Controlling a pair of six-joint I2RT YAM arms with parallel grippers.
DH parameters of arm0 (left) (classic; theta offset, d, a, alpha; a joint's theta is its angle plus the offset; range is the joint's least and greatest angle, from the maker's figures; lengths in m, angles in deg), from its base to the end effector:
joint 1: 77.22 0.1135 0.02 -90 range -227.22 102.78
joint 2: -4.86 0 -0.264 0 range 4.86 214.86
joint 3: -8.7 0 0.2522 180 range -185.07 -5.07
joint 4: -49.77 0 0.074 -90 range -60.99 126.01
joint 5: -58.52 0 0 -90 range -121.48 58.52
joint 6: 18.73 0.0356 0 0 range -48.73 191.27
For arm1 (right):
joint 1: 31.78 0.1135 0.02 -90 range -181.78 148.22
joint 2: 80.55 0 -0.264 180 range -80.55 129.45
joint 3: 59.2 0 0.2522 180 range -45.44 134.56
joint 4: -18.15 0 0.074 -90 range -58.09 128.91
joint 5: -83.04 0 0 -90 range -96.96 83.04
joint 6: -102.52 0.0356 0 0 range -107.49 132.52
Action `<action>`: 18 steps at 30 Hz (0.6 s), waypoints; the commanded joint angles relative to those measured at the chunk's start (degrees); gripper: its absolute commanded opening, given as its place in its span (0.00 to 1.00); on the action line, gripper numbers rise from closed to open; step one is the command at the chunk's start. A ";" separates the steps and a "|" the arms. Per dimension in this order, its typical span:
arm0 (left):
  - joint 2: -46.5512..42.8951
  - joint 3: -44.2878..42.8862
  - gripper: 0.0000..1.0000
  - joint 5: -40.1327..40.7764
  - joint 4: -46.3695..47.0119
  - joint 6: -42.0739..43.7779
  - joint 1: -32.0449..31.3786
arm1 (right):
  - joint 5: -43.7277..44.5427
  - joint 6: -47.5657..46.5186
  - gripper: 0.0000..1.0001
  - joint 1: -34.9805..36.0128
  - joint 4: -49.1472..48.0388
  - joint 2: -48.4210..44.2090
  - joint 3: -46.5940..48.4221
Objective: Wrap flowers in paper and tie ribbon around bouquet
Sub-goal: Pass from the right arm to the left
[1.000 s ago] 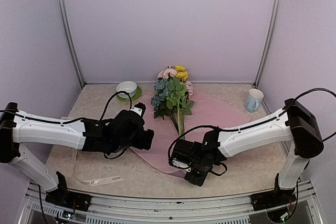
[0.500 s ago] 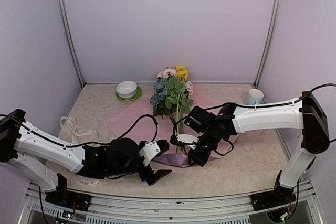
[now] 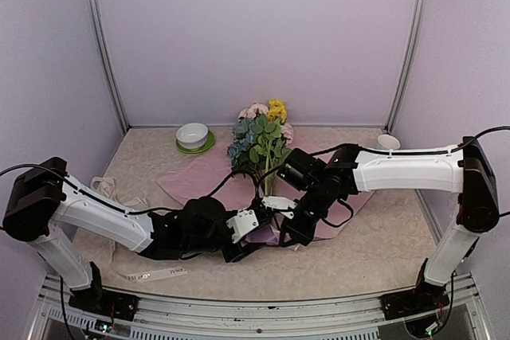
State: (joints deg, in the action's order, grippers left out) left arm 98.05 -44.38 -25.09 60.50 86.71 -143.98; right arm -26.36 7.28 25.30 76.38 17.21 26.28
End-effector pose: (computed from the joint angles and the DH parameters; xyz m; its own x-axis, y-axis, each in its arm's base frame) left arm 0.1310 -0.2951 0.1609 0.0463 0.5626 -0.8254 0.8948 0.3439 0.2846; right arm 0.1737 0.2901 0.2200 -0.4324 -0.8263 -0.3608 -0.8952 0.3456 0.2813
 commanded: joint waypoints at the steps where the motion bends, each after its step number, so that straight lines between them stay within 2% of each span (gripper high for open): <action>1: -0.10 -0.64 0.43 -5.39 -0.49 -0.25 1.75 | -2.34 -2.32 0.00 -0.72 1.21 0.32 2.18; 3: 0.37 -1.81 0.31 -7.69 -2.06 -1.17 2.33 | -3.16 -2.23 0.00 -1.51 1.00 0.57 2.39; 6: 1.64 -2.29 0.07 -6.49 -3.00 -1.93 2.60 | -4.54 -2.38 0.00 -2.25 0.72 0.59 2.70; 7: 1.92 -2.45 0.04 -5.55 -3.39 -2.27 2.68 | -4.36 -2.40 0.00 -2.34 0.73 0.45 2.76; 13: -0.04 -1.22 0.00 -5.90 -2.54 -4.90 3.82 | -3.82 -1.74 0.00 -3.38 0.39 0.08 2.25; 14: -0.31 -0.80 0.00 -5.42 -2.05 -5.21 3.95 | -3.76 -1.49 0.04 -3.49 -0.04 -0.08 2.11; 18: -0.09 0.06 0.00 -2.45 -0.85 -7.77 4.66 | -5.33 0.45 0.51 -5.94 -4.17 -2.42 0.06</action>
State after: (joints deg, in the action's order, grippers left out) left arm 98.90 -45.36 -30.77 58.71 82.34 -140.59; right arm -29.29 6.49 21.74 75.98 17.21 27.24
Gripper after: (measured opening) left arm 0.006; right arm 0.309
